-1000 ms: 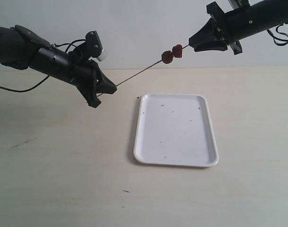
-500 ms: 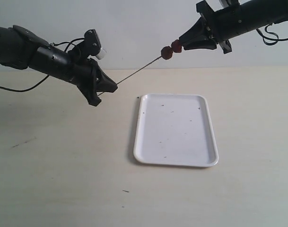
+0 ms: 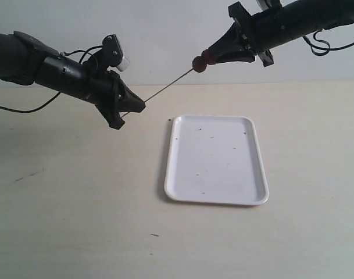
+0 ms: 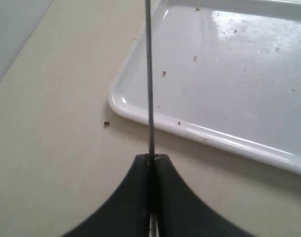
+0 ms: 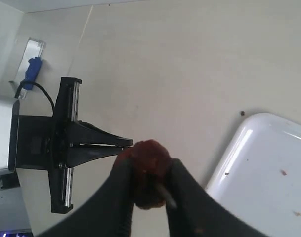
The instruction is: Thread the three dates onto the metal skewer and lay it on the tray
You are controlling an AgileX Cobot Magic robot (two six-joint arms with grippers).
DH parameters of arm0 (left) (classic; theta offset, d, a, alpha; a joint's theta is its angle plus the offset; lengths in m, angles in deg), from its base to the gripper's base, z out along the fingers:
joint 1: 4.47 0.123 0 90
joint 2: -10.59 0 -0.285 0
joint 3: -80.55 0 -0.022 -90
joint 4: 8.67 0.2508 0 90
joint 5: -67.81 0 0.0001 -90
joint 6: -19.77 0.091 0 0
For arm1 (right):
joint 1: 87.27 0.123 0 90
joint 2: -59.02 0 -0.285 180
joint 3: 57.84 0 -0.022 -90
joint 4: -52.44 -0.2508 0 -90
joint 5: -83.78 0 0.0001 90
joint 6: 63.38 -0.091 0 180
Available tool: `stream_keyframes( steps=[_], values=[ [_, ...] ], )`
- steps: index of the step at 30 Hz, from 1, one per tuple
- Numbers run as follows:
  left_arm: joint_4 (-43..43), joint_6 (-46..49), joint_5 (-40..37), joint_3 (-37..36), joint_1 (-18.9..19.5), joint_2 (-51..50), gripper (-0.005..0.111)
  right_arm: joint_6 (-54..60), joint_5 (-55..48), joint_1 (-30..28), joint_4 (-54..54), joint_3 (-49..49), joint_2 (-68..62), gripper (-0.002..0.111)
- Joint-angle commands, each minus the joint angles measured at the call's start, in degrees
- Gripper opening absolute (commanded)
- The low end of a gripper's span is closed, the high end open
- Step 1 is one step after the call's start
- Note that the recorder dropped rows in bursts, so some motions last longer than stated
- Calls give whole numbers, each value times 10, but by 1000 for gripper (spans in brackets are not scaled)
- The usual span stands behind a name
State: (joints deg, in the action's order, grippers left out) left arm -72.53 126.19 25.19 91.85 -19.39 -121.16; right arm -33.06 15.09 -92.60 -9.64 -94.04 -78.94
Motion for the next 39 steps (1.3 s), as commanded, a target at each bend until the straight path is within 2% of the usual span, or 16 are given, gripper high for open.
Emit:
stream_keyframes(
  steps=[1, 3, 8, 10, 18, 22, 25, 27, 29, 31, 33, 35, 39],
  values=[
    [-22, 4, -13, 1, -5, 2, 0, 31, -13, 2, -4, 1, 2, 24],
    [-16, 2, -13, 1, -5, 2, 0, 33, -13, 0, -5, 1, 2, 31],
    [-15, -7, -5, 1, -5, 2, 0, 40, -13, -7, -4, 1, 2, 57],
    [-12, -14, -5, 1, -5, 2, 0, 42, -13, -11, -4, -3, 2, 63],
    [8, -63, -4, 1, -5, 2, 0, 58, -13, -33, -8, -3, 30, 64],
    [32, -173, -6, 1, -5, 2, 0, 68, -13, -47, -1, -3, 55, 64],
    [37, -279, -39, 1, -5, 2, 0, 91, -13, -55, 6, -3, 76, 63],
    [38, -338, -92, 1, -5, 2, 0, 97, -13, -56, 18, -3, 90, 60],
    [20, -409, -154, 1, -8, 2, 0, 111, -13, -56, 26, -3, 107, 49],
    [8, -481, -204, 1, -18, 2, 0, 120, -13, -53, 45, -3, 125, 28],
    [2, -544, -221, -5, -37, 2, 0, 116, -13, -49, 85, -3, 145, 4],
    [-23, -562, -205, -18, -61, 2, 0, 96, -13, -46, 129, 0, 163, 0],
    [-108, -562, -75, -64, -120, 2, 0, 58, -13, -40, 193, 23, 203, 0]
  ],
)
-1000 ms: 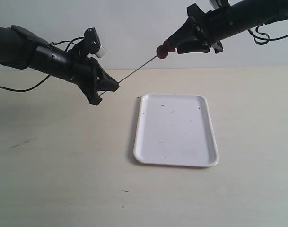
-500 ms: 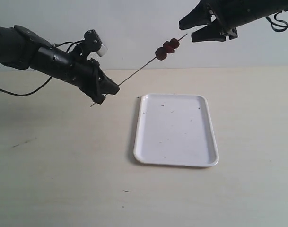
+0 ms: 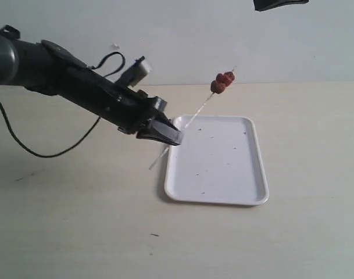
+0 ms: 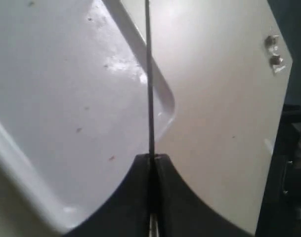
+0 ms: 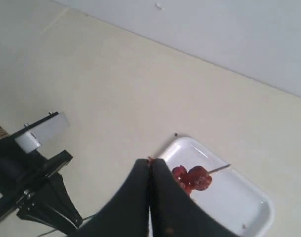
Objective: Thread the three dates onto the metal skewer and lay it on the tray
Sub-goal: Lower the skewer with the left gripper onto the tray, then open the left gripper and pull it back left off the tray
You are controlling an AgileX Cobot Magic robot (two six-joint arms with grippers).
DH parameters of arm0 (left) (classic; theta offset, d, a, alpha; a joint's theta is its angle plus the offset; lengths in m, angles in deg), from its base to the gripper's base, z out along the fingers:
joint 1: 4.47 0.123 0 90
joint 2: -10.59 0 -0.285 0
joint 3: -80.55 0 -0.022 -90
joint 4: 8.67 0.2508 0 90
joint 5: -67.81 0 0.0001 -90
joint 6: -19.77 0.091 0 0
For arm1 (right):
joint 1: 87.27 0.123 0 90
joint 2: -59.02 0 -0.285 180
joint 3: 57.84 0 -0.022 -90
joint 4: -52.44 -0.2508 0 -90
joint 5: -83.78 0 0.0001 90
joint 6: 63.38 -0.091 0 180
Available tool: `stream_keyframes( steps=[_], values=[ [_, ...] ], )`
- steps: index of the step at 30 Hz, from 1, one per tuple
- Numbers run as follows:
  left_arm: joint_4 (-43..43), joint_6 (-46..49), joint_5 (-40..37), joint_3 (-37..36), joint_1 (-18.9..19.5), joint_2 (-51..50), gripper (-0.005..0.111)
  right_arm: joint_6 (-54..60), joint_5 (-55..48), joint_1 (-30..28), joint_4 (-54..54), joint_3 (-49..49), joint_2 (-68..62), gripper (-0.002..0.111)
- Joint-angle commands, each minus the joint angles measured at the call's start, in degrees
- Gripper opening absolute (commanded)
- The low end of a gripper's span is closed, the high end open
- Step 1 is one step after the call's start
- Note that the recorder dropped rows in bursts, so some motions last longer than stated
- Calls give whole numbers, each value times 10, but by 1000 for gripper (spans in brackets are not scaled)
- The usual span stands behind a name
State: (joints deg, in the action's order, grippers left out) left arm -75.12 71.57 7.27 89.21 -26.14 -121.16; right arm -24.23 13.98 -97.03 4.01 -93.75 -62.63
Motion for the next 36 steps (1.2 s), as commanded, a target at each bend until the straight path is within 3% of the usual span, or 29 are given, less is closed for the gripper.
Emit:
stream_keyframes(
  steps=[1, 6, 21, 32, 36],
  values=[
    [-95, -16, 144, -47, -64, 2, 0, -31, -2, 5, 56, 32, 52, 0],
    [-157, -18, 283, -90, -105, 2, 0, -16, -2, 5, 52, 88, 105, 0],
    [-177, -27, 349, -118, -138, -11, 2, 10, -2, 5, -3, 161, 181, 0],
    [-199, -25, 317, -118, -137, -26, 48, 28, -2, 5, -28, 179, 210, 0],
    [-200, 1, 316, -118, -132, -12, 52, 42, -2, 5, -19, 206, 225, 0]
  ],
)
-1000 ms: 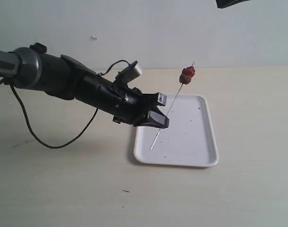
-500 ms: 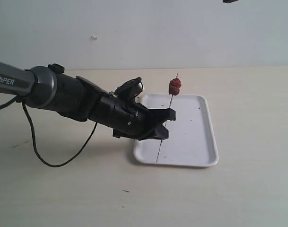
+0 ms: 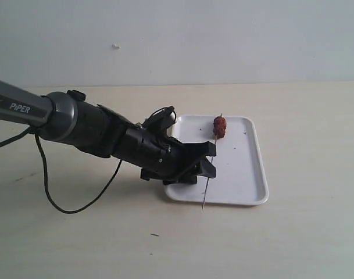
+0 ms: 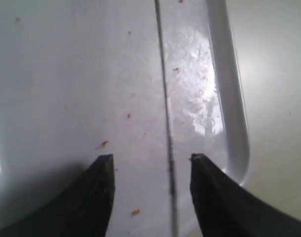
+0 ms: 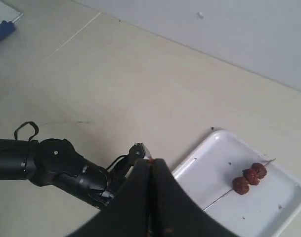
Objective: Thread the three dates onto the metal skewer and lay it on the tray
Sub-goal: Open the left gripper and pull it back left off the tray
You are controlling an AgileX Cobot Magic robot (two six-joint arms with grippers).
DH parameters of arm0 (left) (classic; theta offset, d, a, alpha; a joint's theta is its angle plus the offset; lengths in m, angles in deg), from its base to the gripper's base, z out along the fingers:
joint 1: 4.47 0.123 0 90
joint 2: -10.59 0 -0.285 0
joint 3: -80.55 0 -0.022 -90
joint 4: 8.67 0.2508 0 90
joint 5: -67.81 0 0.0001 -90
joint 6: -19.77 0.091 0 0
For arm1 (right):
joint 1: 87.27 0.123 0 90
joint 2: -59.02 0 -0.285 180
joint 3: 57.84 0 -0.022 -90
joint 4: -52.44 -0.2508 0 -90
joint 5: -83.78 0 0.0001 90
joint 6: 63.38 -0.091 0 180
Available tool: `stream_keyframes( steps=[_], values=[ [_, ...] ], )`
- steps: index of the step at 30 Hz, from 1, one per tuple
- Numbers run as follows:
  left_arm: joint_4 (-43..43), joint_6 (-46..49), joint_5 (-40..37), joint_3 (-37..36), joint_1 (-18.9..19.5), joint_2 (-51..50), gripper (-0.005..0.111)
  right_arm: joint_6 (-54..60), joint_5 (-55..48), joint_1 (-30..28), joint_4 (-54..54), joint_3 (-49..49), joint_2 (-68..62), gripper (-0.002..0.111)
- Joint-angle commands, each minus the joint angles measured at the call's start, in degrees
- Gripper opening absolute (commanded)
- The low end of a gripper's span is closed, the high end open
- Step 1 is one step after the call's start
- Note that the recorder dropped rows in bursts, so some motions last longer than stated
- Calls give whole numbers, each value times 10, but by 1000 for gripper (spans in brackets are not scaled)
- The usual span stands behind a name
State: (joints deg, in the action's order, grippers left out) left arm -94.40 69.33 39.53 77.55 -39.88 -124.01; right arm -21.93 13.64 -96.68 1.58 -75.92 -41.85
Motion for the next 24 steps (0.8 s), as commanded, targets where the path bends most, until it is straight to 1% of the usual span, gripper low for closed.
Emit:
stream_keyframes(
  steps=[1, 6, 8, 9, 13, 14, 18, 20, 22, 24],
  values=[
    [-7, 26, -12, -1, 8, 21, 52, 21, 2, 1, 8, 38, 23, 0],
    [-3, 27, -47, -1, 32, 51, 52, 20, 98, 1, 42, 112, 85, 0],
    [-2, 48, -68, -1, 45, 67, 48, 20, 137, 1, 46, 157, 121, 0],
    [-2, 66, -83, -1, 53, 78, 43, 20, 160, 1, 42, 183, 145, 0],
    [9, 152, -157, -2, 81, 120, 6, 58, 247, 1, -15, 286, 250, 0],
    [15, 161, -170, -4, 87, 131, 0, 71, 274, 1, -31, 316, 281, 0],
    [41, 162, -180, -29, 103, 181, 0, 101, 363, 1, -46, 423, 409, 0],
    [61, 162, -179, -49, 104, 212, 0, 121, 399, 1, -46, 473, 480, 0],
    [81, 165, -168, -79, 104, 253, 0, 144, 416, 1, -48, 518, 551, 0],
    [82, 165, -143, -122, 104, 302, 0, 144, 422, 1, -48, 554, 613, 0]
  ],
)
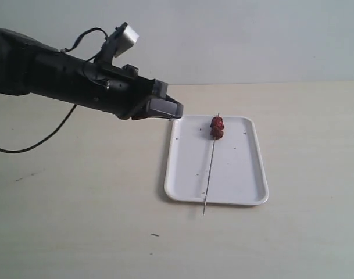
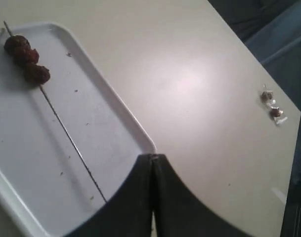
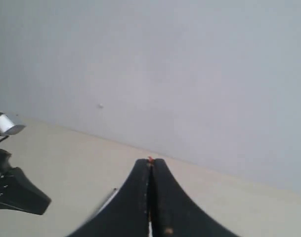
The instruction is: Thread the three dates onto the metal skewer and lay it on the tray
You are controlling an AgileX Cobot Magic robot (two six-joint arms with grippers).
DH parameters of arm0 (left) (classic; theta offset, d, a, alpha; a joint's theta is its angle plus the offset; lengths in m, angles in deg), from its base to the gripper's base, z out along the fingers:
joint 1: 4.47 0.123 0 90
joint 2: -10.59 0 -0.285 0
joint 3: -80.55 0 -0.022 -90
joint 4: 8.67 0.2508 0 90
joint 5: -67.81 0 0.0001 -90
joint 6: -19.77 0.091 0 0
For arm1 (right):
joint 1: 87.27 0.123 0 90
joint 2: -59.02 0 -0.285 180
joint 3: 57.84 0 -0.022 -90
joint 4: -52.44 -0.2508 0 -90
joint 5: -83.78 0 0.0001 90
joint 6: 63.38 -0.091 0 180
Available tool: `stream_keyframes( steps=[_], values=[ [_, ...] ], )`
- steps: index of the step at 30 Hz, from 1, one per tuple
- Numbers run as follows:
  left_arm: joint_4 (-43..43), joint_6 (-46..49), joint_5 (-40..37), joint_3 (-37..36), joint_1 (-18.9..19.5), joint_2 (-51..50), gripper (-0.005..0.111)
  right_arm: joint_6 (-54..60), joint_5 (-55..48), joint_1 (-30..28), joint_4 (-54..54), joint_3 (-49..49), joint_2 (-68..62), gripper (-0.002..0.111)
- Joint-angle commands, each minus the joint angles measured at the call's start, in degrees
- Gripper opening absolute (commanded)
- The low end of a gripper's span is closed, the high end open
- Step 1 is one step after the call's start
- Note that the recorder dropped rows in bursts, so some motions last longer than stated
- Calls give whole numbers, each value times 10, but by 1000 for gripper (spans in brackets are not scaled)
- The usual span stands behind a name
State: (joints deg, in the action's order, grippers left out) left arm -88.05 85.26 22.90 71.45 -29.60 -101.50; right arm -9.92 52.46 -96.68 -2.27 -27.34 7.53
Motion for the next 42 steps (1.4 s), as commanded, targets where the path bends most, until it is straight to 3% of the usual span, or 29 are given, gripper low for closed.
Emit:
stream_keyframes(
  steps=[1, 11, 18, 27, 38, 42],
  values=[
    [19, 5, 46, -85, 1, 104, 0, 24, 37, 1, -9, 87, 153, 0],
    [-6, 4, 283, -337, 1, 445, 0, 16, 36, 1, -6, 212, 362, 0],
    [-36, 3, 433, -479, 1, 724, 0, -122, 36, 1, -6, 236, 384, 0],
    [-42, 2, 439, -565, 1, 950, 0, -157, 37, 1, -6, 236, 384, 0],
    [-28, 8, 442, -568, -5, 1034, 0, -157, 37, 1, -6, 236, 384, 0],
    [-17, 17, 405, -575, 58, 1043, 0, -157, 37, 1, -6, 236, 386, 0]
  ],
)
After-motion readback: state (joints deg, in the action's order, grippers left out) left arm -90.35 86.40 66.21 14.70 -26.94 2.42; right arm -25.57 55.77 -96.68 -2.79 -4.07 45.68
